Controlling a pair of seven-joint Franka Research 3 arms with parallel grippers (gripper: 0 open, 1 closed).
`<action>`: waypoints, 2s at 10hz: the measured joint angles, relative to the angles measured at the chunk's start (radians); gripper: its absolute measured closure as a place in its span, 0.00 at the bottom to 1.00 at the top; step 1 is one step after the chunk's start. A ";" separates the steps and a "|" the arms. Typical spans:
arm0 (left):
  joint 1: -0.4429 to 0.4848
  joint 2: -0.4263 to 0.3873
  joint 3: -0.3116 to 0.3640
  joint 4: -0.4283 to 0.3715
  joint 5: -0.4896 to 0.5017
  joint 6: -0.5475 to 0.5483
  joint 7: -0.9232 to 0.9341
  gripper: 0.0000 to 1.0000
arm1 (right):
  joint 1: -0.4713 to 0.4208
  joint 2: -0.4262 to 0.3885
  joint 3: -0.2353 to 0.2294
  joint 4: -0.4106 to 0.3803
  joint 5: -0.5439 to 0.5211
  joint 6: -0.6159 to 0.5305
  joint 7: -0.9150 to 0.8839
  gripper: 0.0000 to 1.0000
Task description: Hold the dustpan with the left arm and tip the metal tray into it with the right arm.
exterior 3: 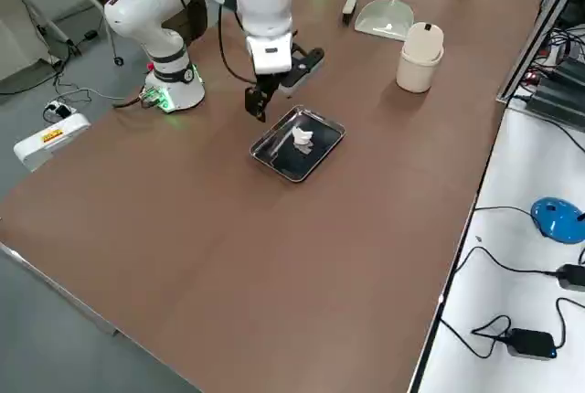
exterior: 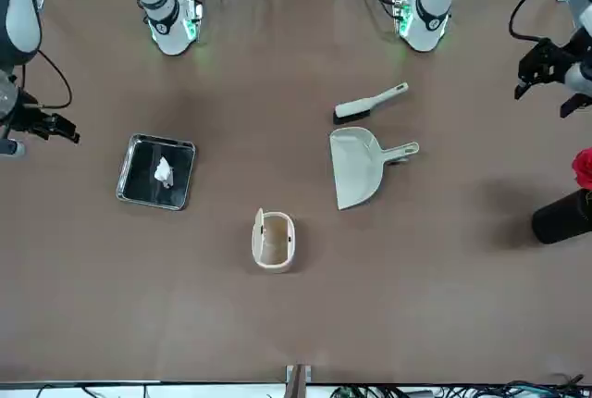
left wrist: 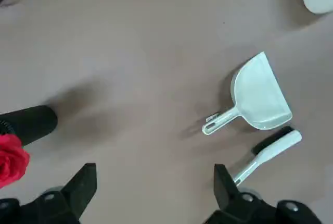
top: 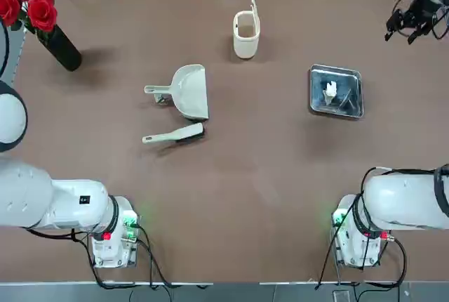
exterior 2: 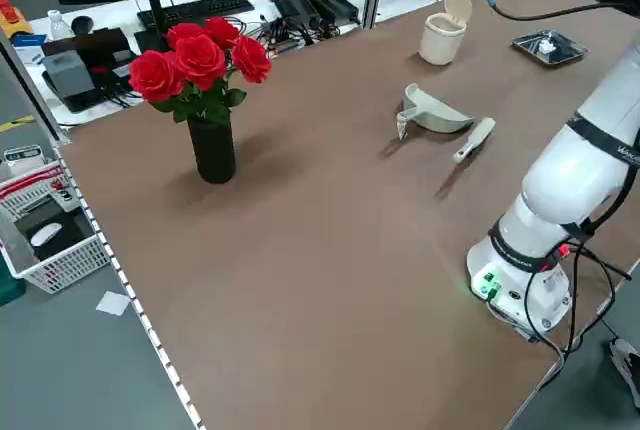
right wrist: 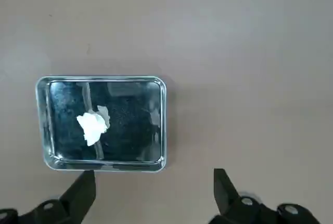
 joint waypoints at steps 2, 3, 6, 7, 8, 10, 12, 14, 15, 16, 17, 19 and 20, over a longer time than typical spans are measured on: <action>-0.001 0.019 -0.039 -0.027 0.000 0.008 0.020 0.02 | -0.001 0.003 -0.006 -0.111 0.002 0.110 -0.006 0.00; -0.001 0.023 -0.060 -0.047 0.000 0.025 0.052 0.03 | -0.006 0.008 -0.007 -0.155 0.003 0.147 -0.015 0.00; -0.003 0.012 -0.104 -0.171 0.000 0.113 0.228 0.06 | -0.082 0.093 -0.012 -0.195 0.110 0.206 -0.160 0.00; -0.002 0.001 -0.112 -0.223 0.001 0.147 0.305 0.08 | -0.097 0.145 -0.012 -0.196 0.138 0.249 -0.197 0.00; -0.003 -0.010 -0.120 -0.272 0.011 0.174 0.392 0.08 | -0.098 0.197 -0.011 -0.197 0.157 0.297 -0.206 0.00; -0.002 -0.027 -0.145 -0.365 0.042 0.236 0.541 0.10 | -0.085 0.286 0.001 -0.197 0.196 0.381 -0.209 0.00; -0.003 -0.030 -0.203 -0.461 0.118 0.340 0.580 0.10 | -0.054 0.339 0.008 -0.198 0.228 0.443 -0.209 0.01; -0.006 -0.029 -0.273 -0.564 0.197 0.442 0.580 0.11 | -0.033 0.363 0.015 -0.218 0.245 0.521 -0.208 0.09; -0.006 -0.027 -0.295 -0.604 0.216 0.476 0.580 0.11 | -0.030 0.368 0.026 -0.232 0.260 0.546 -0.208 0.12; -0.007 -0.018 -0.312 -0.634 0.227 0.495 0.580 0.11 | -0.028 0.373 0.033 -0.238 0.271 0.556 -0.208 0.26; -0.007 -0.005 -0.320 -0.652 0.237 0.501 0.580 0.12 | -0.027 0.380 0.034 -0.241 0.274 0.567 -0.208 0.37; -0.007 0.014 -0.343 -0.702 0.257 0.564 0.567 0.12 | -0.027 0.396 0.035 -0.242 0.274 0.587 -0.208 0.55; -0.007 0.019 -0.357 -0.740 0.288 0.607 0.538 0.13 | -0.027 0.404 0.035 -0.243 0.275 0.592 -0.208 0.61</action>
